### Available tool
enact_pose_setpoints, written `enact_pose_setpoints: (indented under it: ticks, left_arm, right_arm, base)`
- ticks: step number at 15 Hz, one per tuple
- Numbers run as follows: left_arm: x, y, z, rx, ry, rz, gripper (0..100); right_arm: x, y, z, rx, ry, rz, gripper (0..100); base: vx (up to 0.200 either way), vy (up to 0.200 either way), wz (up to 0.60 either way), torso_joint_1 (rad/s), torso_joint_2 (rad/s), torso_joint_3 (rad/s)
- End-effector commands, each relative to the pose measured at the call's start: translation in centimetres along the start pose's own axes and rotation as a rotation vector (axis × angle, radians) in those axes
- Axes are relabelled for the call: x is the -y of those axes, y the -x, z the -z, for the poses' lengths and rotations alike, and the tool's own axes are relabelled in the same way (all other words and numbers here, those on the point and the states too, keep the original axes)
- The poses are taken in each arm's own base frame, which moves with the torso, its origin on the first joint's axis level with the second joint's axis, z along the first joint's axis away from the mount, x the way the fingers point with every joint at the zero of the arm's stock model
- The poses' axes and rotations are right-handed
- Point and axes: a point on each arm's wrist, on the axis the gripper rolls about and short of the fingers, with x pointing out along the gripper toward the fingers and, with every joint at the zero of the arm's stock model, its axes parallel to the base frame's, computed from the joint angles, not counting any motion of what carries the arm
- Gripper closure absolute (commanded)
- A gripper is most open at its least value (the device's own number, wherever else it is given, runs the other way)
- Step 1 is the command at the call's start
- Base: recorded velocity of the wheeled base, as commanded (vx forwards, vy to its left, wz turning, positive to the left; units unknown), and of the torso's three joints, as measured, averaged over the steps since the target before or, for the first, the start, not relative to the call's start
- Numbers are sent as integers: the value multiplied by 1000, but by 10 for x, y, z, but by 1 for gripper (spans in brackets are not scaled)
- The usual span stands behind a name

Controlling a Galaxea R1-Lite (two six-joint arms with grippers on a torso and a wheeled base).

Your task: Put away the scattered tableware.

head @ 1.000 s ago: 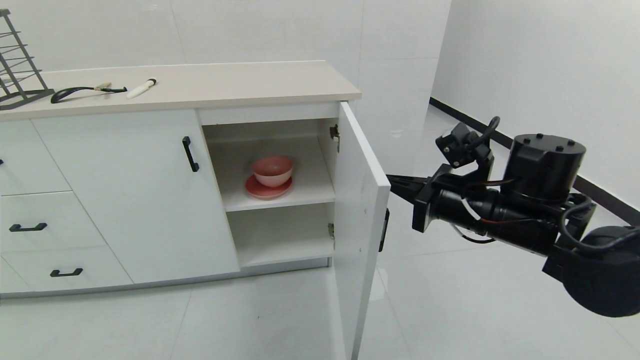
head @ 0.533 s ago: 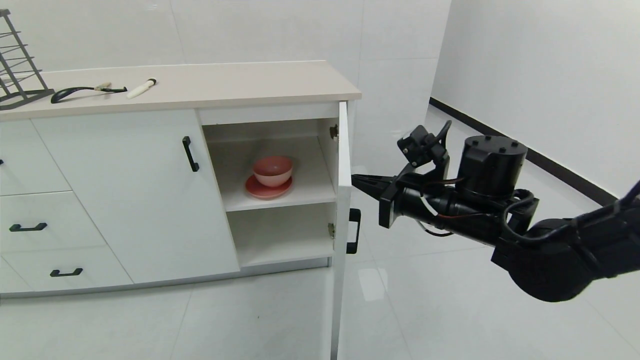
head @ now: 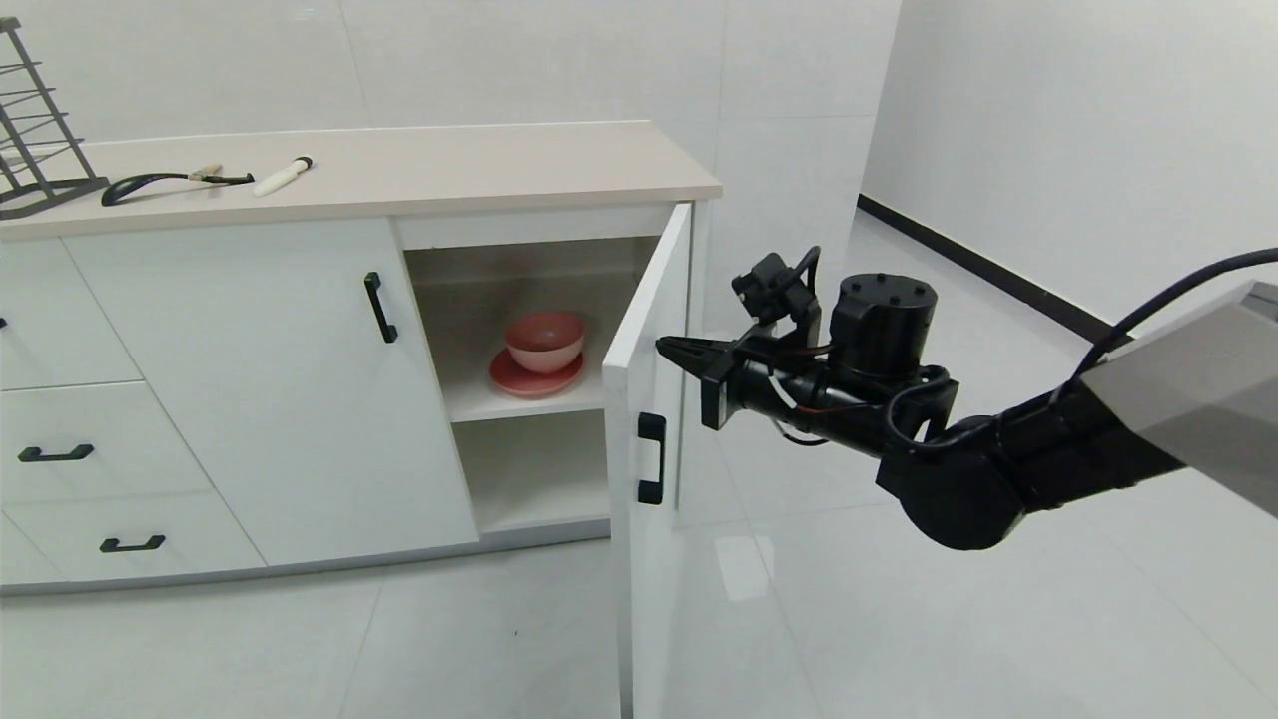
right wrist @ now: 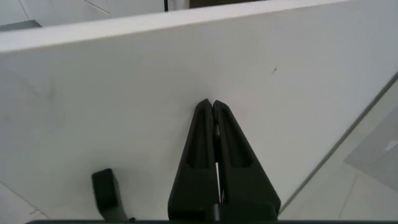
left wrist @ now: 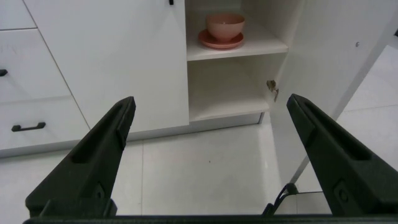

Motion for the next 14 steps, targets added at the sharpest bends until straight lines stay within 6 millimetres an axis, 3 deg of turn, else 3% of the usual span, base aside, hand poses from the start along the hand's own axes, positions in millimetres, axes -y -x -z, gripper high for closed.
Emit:
enact_pose_setpoints:
  ticks: [1, 9, 14]
  left_arm:
    - [0, 0, 0, -1, 0, 0, 0]
    - [0, 0, 0, -1, 0, 0, 0]
    - [0, 0, 0, -1, 0, 0, 0]
  right_arm:
    - [3, -12, 15, -20, -7, -1, 100]
    - [15, -45, 29, 25, 8, 2, 100]
    - [18, -58, 36, 44, 14, 3, 100]
  base:
    - [0, 0, 0, 0, 0, 0]
    - [0, 0, 0, 0, 0, 0]
    - [0, 160, 0, 5, 2, 4]
